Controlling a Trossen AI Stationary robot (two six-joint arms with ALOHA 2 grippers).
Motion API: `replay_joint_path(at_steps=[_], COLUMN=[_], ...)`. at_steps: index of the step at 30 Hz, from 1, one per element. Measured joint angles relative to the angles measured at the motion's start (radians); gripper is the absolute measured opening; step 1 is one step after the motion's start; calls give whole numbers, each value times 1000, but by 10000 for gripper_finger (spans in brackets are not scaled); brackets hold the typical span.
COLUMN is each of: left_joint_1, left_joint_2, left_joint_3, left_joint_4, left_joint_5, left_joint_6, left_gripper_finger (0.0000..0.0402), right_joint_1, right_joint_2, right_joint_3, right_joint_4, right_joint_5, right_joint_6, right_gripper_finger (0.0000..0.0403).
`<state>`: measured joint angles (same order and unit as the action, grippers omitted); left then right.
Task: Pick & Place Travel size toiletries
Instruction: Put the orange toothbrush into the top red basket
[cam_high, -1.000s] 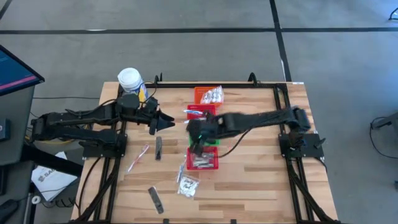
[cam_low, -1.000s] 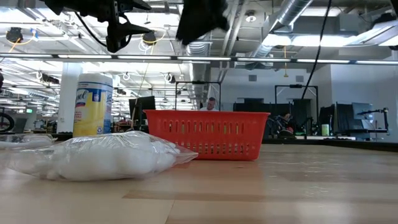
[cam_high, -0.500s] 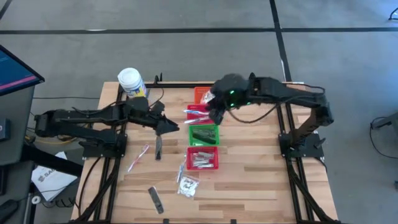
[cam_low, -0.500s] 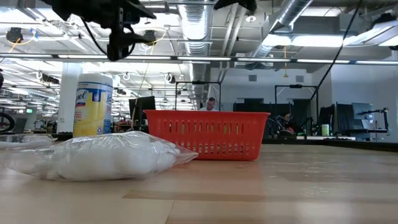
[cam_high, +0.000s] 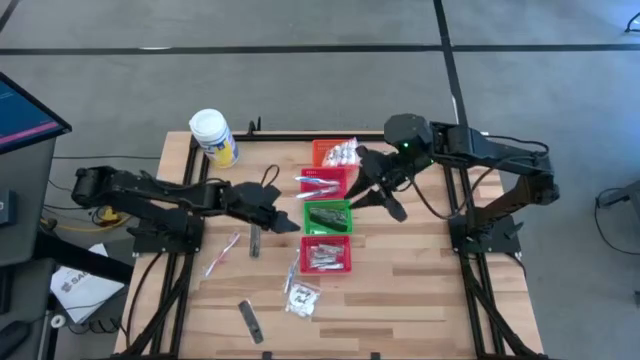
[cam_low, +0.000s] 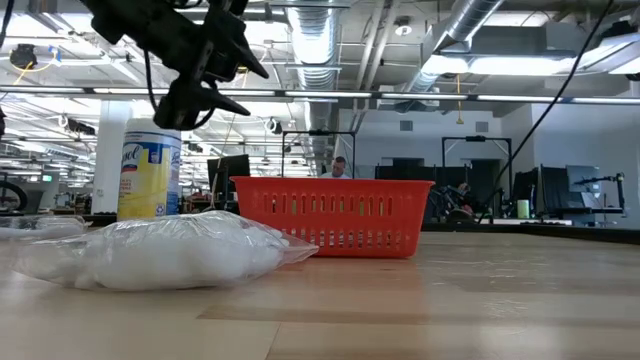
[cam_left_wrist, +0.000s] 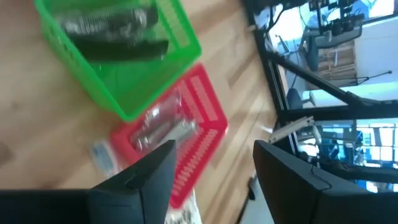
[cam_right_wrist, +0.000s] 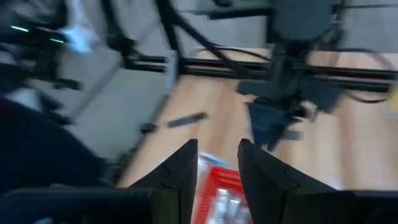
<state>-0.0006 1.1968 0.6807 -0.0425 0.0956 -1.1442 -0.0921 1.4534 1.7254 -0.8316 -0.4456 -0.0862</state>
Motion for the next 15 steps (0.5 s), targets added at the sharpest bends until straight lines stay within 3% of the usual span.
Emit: replay_joint_path(at_steps=[2, 8, 15], left_joint_1=[-18, -40, -45], left_joint_2=[4, 3, 2], left_joint_3=[0, 1, 1], left_joint_4=[-1, -121, -297], left_joint_5=[0, -3, -44], left_joint_6=[-36, -169, -245], left_gripper_finger=[205, 156, 19], right_joint_1=[-23, -75, -81], right_joint_2=[-20, -71, -101], right_joint_3=[-62, -188, -212], right_joint_4=[66, 203, 305], right_joint_5=[-80, -104, -100], right_joint_6=[27, 147, 259], right_gripper_finger=[107, 107, 107])
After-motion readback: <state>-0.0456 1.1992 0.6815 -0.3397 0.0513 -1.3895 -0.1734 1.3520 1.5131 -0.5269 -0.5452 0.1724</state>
